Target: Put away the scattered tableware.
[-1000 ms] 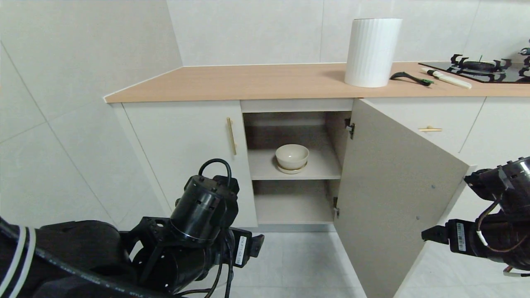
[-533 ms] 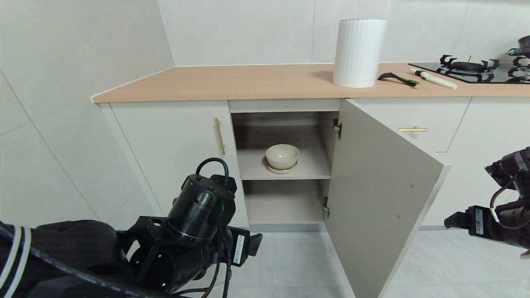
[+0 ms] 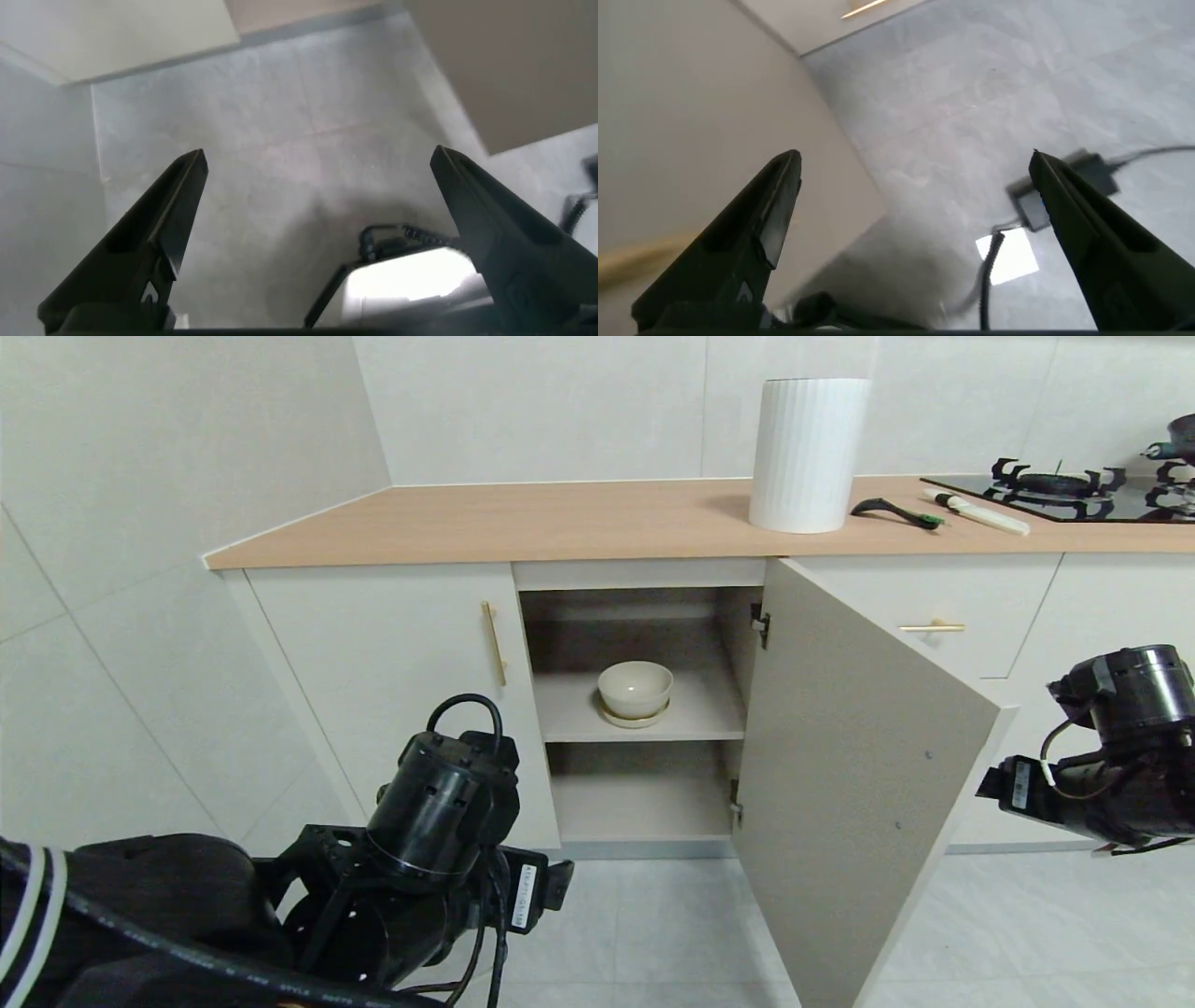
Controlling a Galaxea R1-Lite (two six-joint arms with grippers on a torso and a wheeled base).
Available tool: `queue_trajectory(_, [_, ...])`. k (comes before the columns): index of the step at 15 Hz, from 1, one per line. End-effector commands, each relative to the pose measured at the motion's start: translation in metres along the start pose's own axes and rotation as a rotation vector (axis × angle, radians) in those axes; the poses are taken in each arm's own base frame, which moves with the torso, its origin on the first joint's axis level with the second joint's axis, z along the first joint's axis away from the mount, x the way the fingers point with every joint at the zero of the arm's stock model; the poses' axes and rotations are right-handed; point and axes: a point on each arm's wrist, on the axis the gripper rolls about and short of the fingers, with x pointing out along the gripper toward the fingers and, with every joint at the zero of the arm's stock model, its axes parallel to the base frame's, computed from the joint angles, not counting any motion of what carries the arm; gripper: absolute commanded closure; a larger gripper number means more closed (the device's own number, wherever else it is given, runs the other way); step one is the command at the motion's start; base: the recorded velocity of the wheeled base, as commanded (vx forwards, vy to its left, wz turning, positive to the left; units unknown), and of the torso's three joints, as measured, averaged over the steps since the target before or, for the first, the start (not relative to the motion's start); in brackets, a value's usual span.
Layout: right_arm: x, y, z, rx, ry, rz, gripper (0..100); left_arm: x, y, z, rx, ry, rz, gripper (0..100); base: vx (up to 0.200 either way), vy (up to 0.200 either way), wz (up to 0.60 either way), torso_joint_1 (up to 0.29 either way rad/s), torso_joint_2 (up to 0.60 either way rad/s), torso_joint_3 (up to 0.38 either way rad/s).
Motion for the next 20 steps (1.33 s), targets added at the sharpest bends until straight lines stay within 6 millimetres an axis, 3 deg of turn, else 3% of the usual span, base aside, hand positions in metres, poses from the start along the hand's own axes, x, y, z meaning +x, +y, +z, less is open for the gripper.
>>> queue_trajectory(1, [0.015,0.011,-0.001,-0.019,0.032,0.017,0,-0.002,0.002,0.0,0.0,-0.006,0.005,0,0.0,0.0,0.0,0.0,0.0,0.0])
queue_trajectory(5, [0.009,0.041,-0.006,-0.071,0.042,0.127,0,-0.008,0.006,0.002,0.012,-0.03,0.003,0,0.0,0.0,0.0,0.0,0.0,0.0])
queue_trajectory(8, [0.008,0.081,-0.018,-0.121,0.064,0.213,0,-0.01,0.006,0.006,0.009,-0.054,0.001,0,0.0,0.0,0.0,0.0,0.0,0.0])
queue_trajectory(13, [0.022,0.132,-0.035,-0.191,0.101,0.294,0,-0.008,0.009,0.014,-0.018,-0.136,0.049,0,0.0,0.0,0.0,0.0,0.0,0.0])
queue_trajectory(16, [0.03,0.154,-0.034,-0.21,0.092,0.327,0,-0.016,0.012,0.012,0.019,-0.154,0.045,0,0.0,0.0,0.0,0.0,0.0,0.0])
queue_trajectory(17, [0.033,0.165,-0.033,-0.217,0.082,0.344,0,-0.021,0.017,0.006,0.107,-0.176,0.047,0,0.0,0.0,0.0,0.0,0.0,0.0])
queue_trajectory(20, [0.045,0.181,-0.029,-0.215,0.066,0.36,0,-0.019,0.016,0.005,0.098,-0.225,0.041,0,0.0,0.0,0.0,0.0,0.0,0.0])
